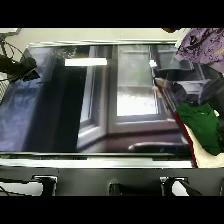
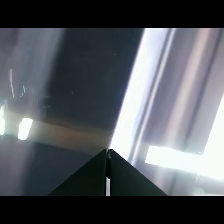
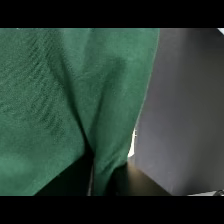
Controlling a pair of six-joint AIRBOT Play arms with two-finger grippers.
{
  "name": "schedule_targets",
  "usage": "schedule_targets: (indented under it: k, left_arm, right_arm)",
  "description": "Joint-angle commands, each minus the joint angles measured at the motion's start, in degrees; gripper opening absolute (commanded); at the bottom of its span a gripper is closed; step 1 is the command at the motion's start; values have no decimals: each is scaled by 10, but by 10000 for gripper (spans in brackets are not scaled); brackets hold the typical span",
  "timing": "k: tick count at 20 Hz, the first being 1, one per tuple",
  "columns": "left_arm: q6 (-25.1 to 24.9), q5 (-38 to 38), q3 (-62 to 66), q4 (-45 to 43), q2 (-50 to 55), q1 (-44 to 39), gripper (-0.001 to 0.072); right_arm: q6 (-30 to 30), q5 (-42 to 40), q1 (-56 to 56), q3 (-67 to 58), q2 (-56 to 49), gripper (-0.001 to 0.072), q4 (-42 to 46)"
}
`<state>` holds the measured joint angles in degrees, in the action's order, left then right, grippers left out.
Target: Fold the clothes and pants, and hang the long-sleeved shirts on hangers.
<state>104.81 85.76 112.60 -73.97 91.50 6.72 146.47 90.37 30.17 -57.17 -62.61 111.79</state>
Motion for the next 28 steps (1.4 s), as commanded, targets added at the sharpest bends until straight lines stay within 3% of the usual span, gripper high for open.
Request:
schedule_targets:
  k: [1, 6, 7, 9, 10, 12, 14, 16, 18, 20, 21, 24, 28]
  left_arm:
    - [0, 0, 0, 0, 0, 0, 23]
    - [0, 0, 0, 0, 0, 0, 23]
    - [0, 0, 0, 0, 0, 0, 23]
    - [0, 0, 0, 0, 0, 0, 23]
    - [0, 0, 0, 0, 0, 0, 23]
    - [0, 0, 0, 0, 0, 0, 23]
    - [0, 0, 0, 0, 0, 0, 23]
    - [-5, 2, 0, 0, 0, 0, 23]
    - [-41, 2, -1, 0, 0, -7, 23]
    - [-76, 2, -11, 0, -4, -30, 23]
    - [-84, 2, -25, 0, -11, -45, 23]
    - [-121, -35, -122, -3, -60, -106, 22]
    - [-83, -138, -309, -3, -176, -175, 22]
  right_arm:
    - [3, -10, 0, 34, 4, 33, 21]
    - [-20, -21, 0, 62, 4, 55, 33]
    - [-24, -19, 0, 68, 4, 143, 40]
    - [-52, -18, 0, 66, 4, 437, 70]
    - [-67, -18, 0, 58, 4, 476, 91]
    - [-91, -42, 0, 16, 4, 476, 108]
    - [-113, -118, -2, -46, 4, 452, 55]
    - [-177, -247, -2, -94, 4, 275, -94]
    - [-268, -339, -26, -100, 3, 231, -264]
    - [-344, -347, -105, -100, -4, 70, -312]
    - [-372, -337, -155, -99, -8, 33, -310]
    - [-434, -297, -314, -99, -20, 32, -290]
    - [-434, -279, -474, -99, -21, 32, -255]
